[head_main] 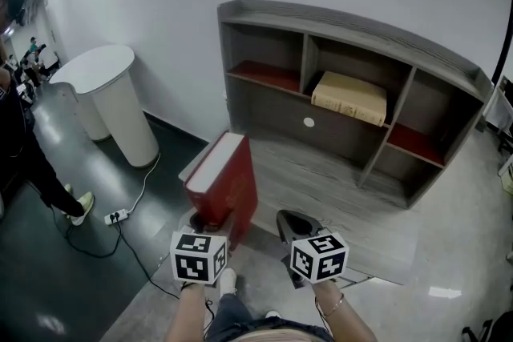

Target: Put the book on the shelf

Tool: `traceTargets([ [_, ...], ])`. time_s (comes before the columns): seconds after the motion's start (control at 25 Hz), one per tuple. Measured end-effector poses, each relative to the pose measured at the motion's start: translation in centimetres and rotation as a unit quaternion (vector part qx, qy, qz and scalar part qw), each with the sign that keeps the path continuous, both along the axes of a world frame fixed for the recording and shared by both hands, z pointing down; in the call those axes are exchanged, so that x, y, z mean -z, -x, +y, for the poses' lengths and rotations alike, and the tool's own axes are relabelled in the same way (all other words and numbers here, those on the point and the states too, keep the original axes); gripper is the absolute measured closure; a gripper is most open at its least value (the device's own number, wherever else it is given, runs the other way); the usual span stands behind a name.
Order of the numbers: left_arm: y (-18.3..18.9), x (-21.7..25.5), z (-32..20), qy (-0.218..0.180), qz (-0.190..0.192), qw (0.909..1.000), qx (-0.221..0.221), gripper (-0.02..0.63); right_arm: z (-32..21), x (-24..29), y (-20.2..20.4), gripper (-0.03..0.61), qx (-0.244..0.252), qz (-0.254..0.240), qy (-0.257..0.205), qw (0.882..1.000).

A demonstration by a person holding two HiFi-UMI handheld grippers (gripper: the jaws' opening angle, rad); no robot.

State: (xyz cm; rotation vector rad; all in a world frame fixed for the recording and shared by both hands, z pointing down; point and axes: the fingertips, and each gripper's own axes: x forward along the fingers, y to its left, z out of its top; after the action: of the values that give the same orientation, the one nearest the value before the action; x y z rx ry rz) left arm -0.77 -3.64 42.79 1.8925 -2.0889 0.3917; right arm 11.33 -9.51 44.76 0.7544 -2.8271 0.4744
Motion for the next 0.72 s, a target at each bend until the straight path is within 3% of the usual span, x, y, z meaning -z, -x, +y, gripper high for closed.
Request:
traceTargets([
  [0.72, 12.3, 0.7, -14.4, 0.002, -0.001, 0.9952, -0.098, 0.387, -11.1, -0.5, 11.7, 0.569, -0.090, 0.017, 0.021, 0.996],
])
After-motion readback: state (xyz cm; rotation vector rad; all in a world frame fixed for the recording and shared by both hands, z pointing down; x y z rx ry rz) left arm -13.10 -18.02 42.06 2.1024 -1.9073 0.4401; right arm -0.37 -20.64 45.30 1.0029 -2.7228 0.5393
